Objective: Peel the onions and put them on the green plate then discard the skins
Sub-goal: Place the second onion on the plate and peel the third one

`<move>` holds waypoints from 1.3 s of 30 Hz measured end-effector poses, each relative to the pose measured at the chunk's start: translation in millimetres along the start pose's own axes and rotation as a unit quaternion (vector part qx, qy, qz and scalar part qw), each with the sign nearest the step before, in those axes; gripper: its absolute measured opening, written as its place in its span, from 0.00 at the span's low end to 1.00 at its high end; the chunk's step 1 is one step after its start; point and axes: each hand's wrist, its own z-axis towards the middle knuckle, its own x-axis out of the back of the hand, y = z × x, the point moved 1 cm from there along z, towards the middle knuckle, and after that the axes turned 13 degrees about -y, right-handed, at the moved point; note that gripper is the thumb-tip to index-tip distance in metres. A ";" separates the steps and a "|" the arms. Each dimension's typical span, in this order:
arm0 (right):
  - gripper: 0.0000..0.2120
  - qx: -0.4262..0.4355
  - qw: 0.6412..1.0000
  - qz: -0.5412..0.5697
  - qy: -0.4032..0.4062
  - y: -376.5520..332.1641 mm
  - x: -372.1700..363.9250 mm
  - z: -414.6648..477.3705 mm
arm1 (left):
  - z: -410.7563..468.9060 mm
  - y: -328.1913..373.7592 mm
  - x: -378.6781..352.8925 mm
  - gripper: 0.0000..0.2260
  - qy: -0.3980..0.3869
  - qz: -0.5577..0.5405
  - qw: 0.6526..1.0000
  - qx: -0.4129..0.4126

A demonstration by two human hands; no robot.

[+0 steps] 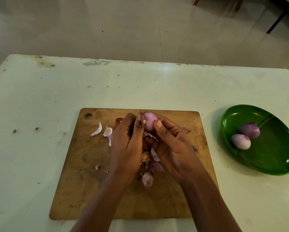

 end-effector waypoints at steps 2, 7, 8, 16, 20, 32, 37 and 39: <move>0.14 -0.002 1.000 -0.007 -0.014 1.6 1.5 -0.3 | 0.1 -0.5 0.0 0.18 0.009 -0.011 1.000 0.013; 0.17 0.008 0.999 -0.031 -0.020 4.8 7.3 1.2 | 2.4 -2.9 2.9 0.15 0.003 -0.019 0.999 0.042; 0.17 0.010 0.998 -0.055 -0.016 4.9 7.5 1.2 | 2.6 -3.7 3.4 0.15 0.003 -0.010 0.999 0.045; 0.21 0.027 0.969 -0.235 0.077 3.6 5.1 -0.2 | 0.2 -1.8 2.5 0.13 0.022 0.067 0.995 0.069; 0.20 0.038 0.953 -0.277 0.118 5.4 9.4 0.1 | 0.7 1.6 3.4 0.07 0.053 0.044 0.996 0.054; 0.22 0.050 0.959 -0.268 0.071 5.2 8.0 1.8 | 5.9 2.3 10.0 0.15 -0.023 -0.034 0.998 0.051; 0.21 0.048 0.963 -0.260 0.057 4.5 7.8 1.9 | 4.1 4.9 7.6 0.13 -0.071 -0.019 0.996 0.048; 0.21 0.037 0.964 -0.257 0.058 4.4 7.8 1.7 | 4.0 5.0 7.7 0.12 -0.071 -0.023 0.996 0.051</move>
